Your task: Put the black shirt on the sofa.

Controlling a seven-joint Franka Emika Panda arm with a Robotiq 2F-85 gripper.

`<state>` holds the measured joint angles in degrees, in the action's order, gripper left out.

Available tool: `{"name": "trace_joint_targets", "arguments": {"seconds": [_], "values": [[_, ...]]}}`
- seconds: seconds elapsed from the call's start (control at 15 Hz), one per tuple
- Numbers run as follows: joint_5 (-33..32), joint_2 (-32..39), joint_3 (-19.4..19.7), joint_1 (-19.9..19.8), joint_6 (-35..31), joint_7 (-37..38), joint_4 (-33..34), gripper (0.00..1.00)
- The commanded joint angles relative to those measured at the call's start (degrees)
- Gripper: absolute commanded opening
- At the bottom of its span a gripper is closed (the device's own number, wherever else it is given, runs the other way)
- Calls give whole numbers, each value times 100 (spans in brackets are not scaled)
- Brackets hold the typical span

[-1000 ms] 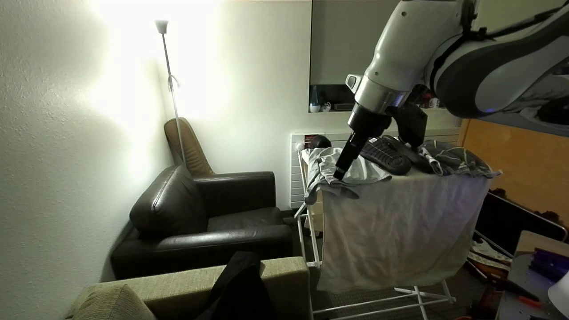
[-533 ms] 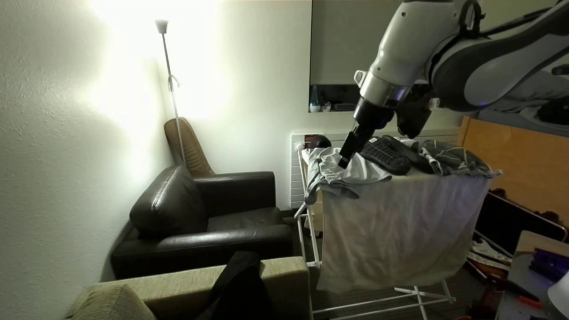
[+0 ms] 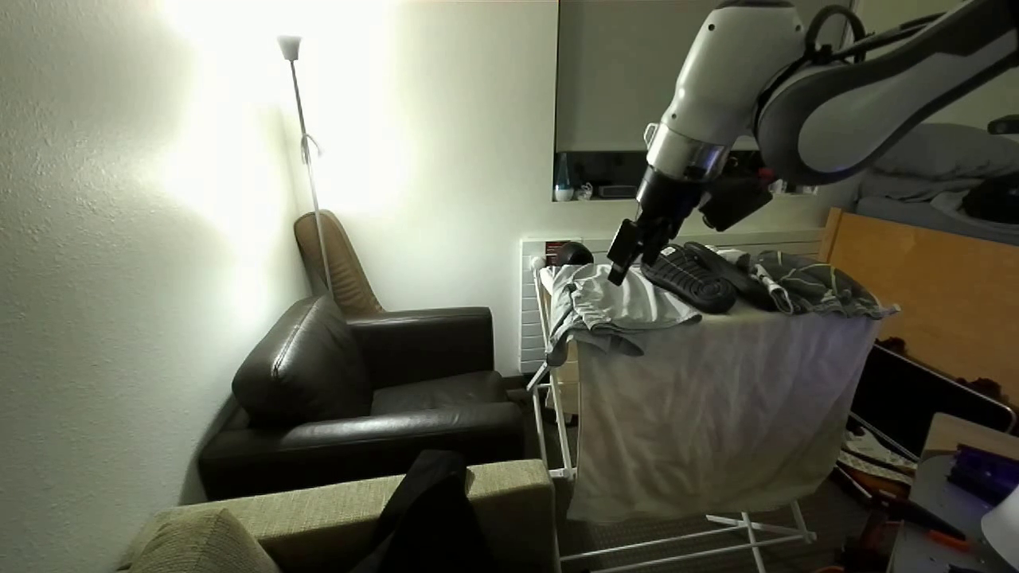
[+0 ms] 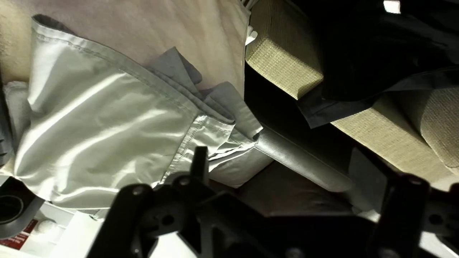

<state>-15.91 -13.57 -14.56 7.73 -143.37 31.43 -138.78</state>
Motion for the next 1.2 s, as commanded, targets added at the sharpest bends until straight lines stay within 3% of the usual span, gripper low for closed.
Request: {"name": "trace_joint_targets", "arguments": {"seconds": [0.0, 0.4, 1.13], "values": [[438, 124, 20, -36, 249, -122, 264, 100], [969, 354, 80, 17, 1041, -204, 938, 100], [1128, 533, 392, -44, 1808, -186, 1670, 100]]}}
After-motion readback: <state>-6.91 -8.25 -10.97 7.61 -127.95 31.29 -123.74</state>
